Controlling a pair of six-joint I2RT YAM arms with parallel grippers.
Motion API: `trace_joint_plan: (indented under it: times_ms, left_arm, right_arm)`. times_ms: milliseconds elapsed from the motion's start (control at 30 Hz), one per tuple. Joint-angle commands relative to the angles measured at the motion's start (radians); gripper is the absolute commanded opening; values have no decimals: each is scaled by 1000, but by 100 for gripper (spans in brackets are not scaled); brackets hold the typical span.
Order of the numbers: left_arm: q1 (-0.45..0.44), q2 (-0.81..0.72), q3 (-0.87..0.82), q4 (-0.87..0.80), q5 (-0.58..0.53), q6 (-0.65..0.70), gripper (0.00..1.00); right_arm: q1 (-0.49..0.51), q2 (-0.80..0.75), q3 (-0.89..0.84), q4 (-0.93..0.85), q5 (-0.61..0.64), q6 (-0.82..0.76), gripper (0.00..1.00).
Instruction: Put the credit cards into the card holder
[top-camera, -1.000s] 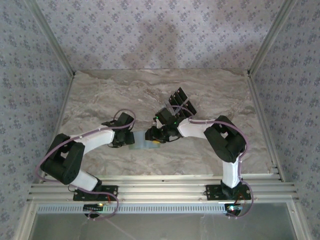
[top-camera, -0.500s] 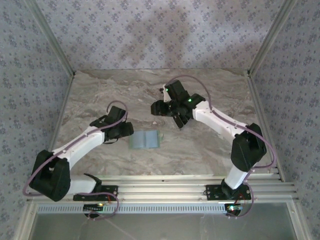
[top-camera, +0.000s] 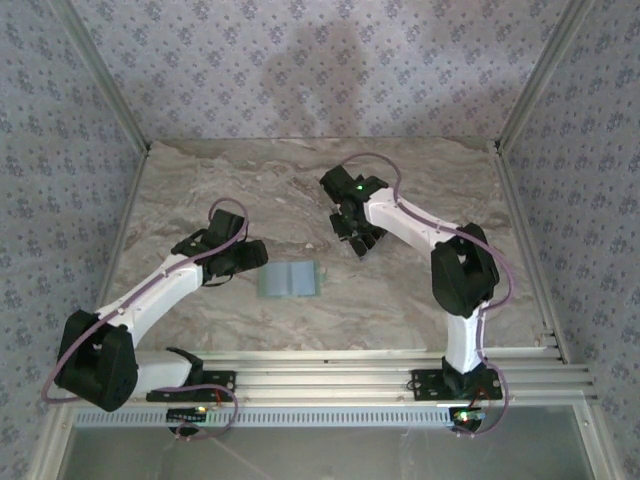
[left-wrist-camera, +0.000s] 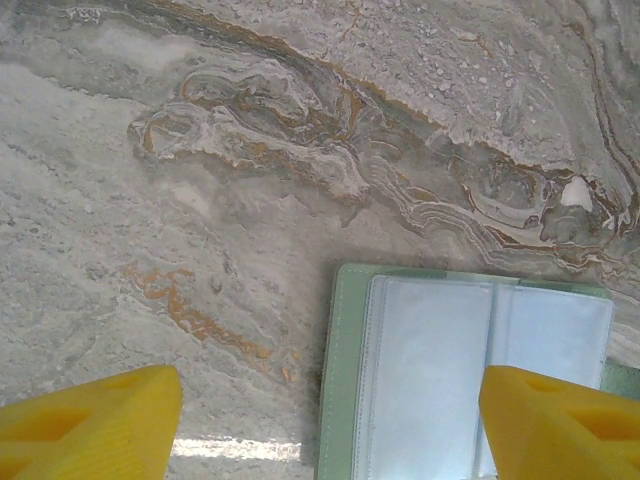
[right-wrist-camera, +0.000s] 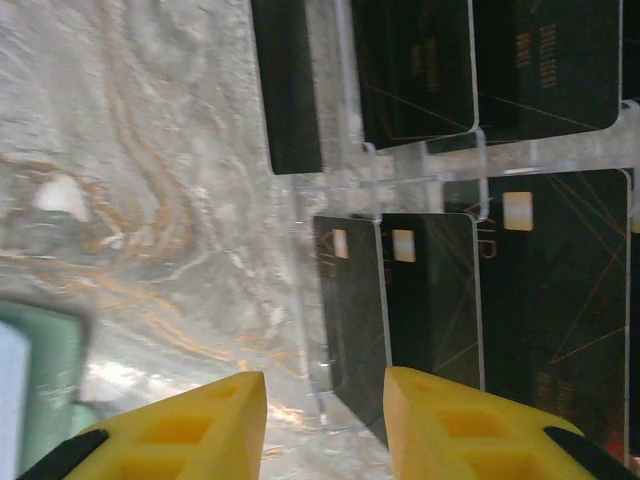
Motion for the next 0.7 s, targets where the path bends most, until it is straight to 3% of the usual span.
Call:
trace_joint_plan:
  times_ms: [0, 667]
  left_arm:
    - [3, 10, 25, -4, 15, 9, 79]
    - [4, 33, 23, 8, 18, 7, 79]
  right_arm:
    - [8, 38, 44, -67, 104, -48, 36]
    - [34, 97, 1, -53, 105, -47, 32]
